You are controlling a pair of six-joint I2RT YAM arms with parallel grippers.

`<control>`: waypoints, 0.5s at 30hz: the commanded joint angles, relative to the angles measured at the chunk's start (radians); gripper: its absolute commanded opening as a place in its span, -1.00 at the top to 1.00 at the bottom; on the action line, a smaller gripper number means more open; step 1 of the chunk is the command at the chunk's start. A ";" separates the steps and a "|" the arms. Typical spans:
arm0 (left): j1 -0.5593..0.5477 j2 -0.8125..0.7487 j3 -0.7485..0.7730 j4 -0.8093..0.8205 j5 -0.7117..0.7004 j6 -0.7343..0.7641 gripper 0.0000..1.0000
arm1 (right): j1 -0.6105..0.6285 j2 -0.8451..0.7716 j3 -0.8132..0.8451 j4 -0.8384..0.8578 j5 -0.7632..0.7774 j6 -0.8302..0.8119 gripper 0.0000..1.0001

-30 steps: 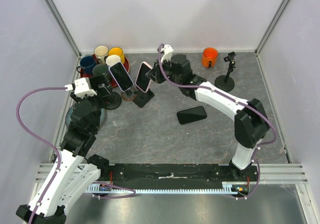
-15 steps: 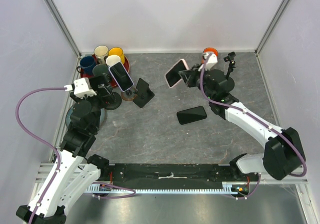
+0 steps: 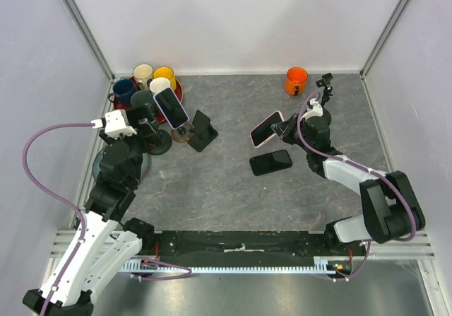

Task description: Remove the phone from the phone stand

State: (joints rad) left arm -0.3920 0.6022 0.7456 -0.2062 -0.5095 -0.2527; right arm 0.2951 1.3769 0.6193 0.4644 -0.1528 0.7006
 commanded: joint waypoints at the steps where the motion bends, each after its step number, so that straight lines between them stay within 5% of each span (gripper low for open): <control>1: 0.004 0.002 -0.006 0.042 0.014 0.021 -0.82 | -0.005 0.092 0.005 0.247 -0.117 0.108 1.00; 15: 0.004 0.007 -0.008 0.041 0.022 0.024 -0.81 | -0.033 0.326 -0.038 0.390 -0.200 0.183 1.00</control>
State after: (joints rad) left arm -0.3920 0.6064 0.7456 -0.2062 -0.4946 -0.2527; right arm 0.2760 1.6848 0.5961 0.7395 -0.3077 0.8509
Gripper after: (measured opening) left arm 0.906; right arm 0.208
